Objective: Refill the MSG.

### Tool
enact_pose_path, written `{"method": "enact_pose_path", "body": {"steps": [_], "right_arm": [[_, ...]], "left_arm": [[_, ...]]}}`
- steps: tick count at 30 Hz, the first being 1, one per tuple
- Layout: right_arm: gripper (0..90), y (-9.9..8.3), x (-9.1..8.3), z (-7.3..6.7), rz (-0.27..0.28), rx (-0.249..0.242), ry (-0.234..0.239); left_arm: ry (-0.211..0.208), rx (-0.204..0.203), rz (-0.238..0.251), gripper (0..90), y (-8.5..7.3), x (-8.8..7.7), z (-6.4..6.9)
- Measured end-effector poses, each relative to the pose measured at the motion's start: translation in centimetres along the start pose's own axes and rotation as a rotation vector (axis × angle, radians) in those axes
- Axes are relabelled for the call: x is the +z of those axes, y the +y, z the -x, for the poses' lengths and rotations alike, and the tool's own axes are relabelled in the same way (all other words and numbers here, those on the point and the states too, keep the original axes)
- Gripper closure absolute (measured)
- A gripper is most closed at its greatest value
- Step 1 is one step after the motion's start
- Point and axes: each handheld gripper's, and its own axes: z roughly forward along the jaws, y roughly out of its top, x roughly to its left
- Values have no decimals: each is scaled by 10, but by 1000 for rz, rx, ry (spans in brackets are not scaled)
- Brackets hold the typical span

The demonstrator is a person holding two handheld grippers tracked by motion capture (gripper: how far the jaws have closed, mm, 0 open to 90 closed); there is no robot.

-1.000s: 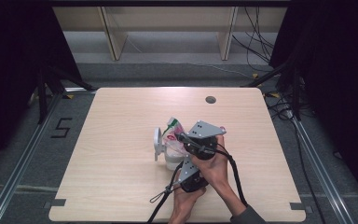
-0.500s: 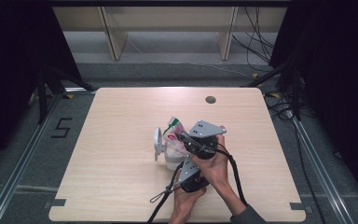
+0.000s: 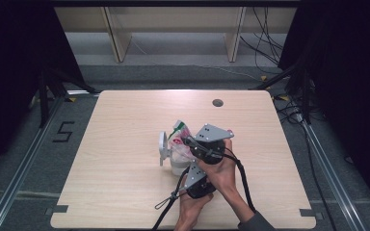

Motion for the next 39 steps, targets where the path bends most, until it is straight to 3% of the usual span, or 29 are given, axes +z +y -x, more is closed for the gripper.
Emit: {"method": "enact_pose_path", "body": {"steps": [1,2,6,7,8,9,10,11,14,15,16,17,22,24,26,27,35,36,38,39], "right_arm": [[900,0,-1,1,-14,3,10],[900,0,-1,1,-2,4,-2],[900,1,-2,1,-6,0,9],[900,1,-2,1,-6,-4,10],[900,1,-2,0,-8,3,13],[900,1,-1,0,4,6,13],[900,1,-1,-1,-1,4,7],[900,1,-1,-1,5,4,5],[900,1,-2,1,-5,0,6],[900,1,-3,0,-8,3,7],[900,1,-2,1,-6,1,6],[900,0,-1,0,-2,17,-5],[900,3,-4,0,3,-1,5],[900,2,-2,1,-4,-9,2],[900,-1,1,1,0,6,-5],[900,-1,0,0,-2,4,-6],[900,0,-2,1,-5,14,9],[900,1,-2,1,13,11,2],[900,0,-1,1,-2,22,2],[900,-1,1,2,-1,4,4]], "left_arm": [[-7,-28,23,758,-1,2,2],[0,0,2,759,-1,1,-1],[2,0,-1,759,0,0,0],[-8,-54,47,759,0,3,4],[6,5,-7,759,0,-1,-1],[4,3,-3,759,0,-1,-1],[-9,-49,43,759,0,2,3],[5,2,-1,759,0,-1,0],[5,2,-2,759,0,-1,0],[-10,-46,40,759,0,2,3],[-3,-4,1,759,0,0,0],[-2,-6,1,758,0,0,0],[1,-5,5,759,1,0,-1],[-6,-21,2,759,1,0,0],[-10,-79,54,758,0,4,5],[-6,-11,1,759,0,1,-1],[6,-9,-7,759,1,0,-1],[-4,-12,4,759,1,0,-1],[-9,-11,7,758,2,1,0],[-5,-10,6,758,1,1,1]]}}
